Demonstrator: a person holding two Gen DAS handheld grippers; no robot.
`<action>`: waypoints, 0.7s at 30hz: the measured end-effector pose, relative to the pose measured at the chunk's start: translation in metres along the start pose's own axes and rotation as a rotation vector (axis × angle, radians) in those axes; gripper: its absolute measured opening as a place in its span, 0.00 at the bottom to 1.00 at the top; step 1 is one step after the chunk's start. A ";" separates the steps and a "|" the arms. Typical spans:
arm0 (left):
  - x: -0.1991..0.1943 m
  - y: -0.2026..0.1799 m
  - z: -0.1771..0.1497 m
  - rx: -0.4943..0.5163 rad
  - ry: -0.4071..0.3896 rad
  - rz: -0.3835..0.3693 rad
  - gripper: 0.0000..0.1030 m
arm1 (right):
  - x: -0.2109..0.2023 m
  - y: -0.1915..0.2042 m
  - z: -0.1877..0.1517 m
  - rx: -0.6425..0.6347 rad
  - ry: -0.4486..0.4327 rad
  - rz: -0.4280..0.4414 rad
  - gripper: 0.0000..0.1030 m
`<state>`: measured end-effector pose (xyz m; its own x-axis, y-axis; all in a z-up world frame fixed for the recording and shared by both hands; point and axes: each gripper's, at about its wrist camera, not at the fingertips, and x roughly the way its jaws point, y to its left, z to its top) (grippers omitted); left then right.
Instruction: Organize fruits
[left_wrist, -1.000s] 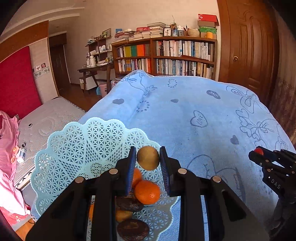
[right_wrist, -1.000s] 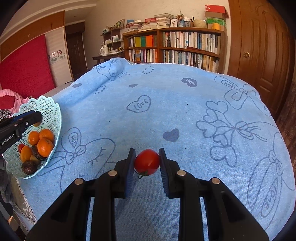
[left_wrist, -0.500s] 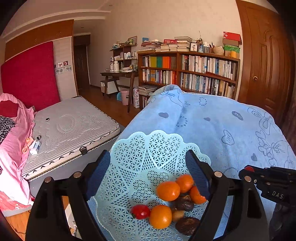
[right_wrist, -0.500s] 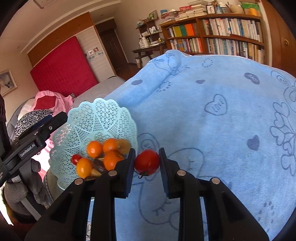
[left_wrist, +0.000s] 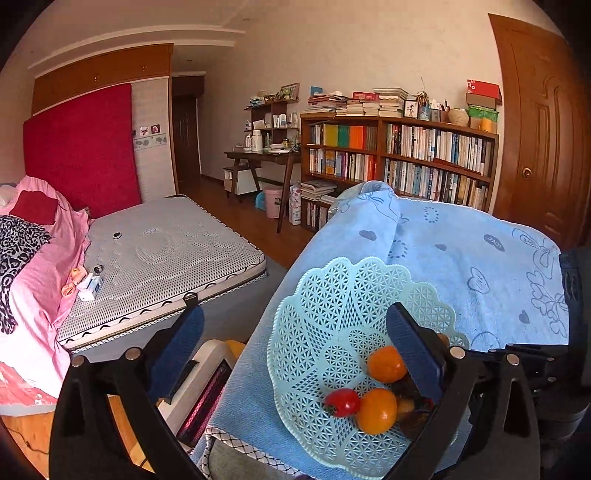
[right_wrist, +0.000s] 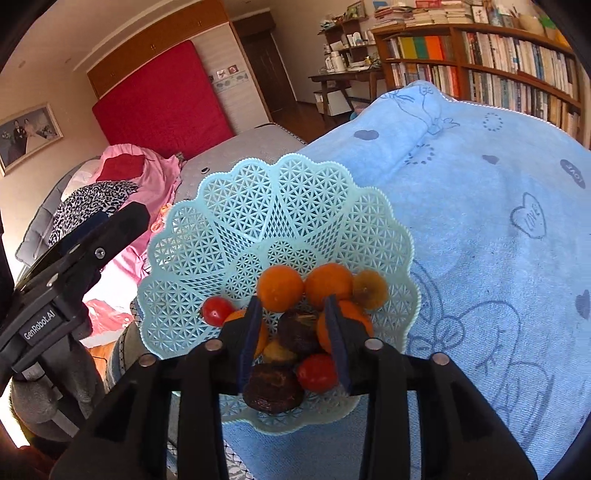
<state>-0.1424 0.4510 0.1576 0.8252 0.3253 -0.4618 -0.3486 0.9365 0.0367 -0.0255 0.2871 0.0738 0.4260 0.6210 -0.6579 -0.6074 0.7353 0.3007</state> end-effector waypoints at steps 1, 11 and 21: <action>-0.002 0.001 -0.001 0.001 -0.004 0.008 0.97 | -0.005 -0.001 -0.002 -0.004 -0.024 -0.028 0.70; -0.028 -0.009 -0.017 0.087 -0.058 0.080 0.97 | -0.052 0.010 -0.027 -0.170 -0.157 -0.193 0.95; -0.048 -0.027 -0.033 0.188 -0.095 0.131 0.97 | -0.055 0.027 -0.046 -0.249 -0.143 -0.332 0.95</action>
<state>-0.1871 0.4054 0.1495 0.8193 0.4484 -0.3573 -0.3743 0.8904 0.2592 -0.0960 0.2597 0.0865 0.7034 0.4061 -0.5834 -0.5575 0.8243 -0.0985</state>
